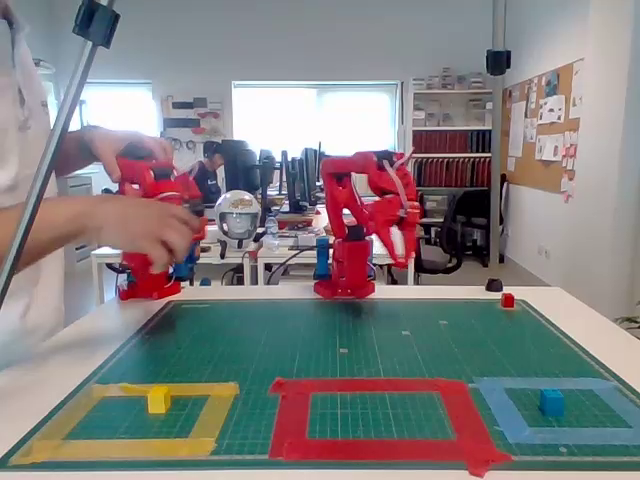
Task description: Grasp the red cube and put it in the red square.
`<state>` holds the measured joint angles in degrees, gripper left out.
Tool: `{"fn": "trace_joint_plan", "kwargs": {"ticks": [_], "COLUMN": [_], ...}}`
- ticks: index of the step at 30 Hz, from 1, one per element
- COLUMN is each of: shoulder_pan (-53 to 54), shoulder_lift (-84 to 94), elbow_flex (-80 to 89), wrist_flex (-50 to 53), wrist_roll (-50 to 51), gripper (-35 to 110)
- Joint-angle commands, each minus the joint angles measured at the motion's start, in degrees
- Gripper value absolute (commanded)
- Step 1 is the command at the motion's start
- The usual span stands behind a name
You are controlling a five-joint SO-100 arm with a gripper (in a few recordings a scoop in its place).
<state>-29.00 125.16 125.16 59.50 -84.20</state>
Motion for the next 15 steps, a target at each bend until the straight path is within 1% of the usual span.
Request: {"fn": "trace_joint_plan", "kwargs": {"ticks": [1, 2, 3, 4, 6, 10, 12, 15], "shoulder_pan": [-9.84, -11.78, -13.8, -15.64, -18.63, -22.06, -24.7, -28.74], "shoulder_lift": [-2.9, -3.08, -2.99, -2.81, -2.72, -2.99, -3.25, -2.81], "elbow_flex": [11.34, 14.59, 16.0, 16.44, 16.79, 21.27, 25.49, 27.77], "wrist_flex": [-47.02, -54.58, -57.39, -57.57, -57.92, -59.33, -66.62, -68.64], "wrist_roll": [-1.58, -3.69, -7.21, -10.11, -12.48, -24.79, -24.87, -24.43], "gripper": [-1, -1, -1, -1, -1, -1, -1, -1]}}
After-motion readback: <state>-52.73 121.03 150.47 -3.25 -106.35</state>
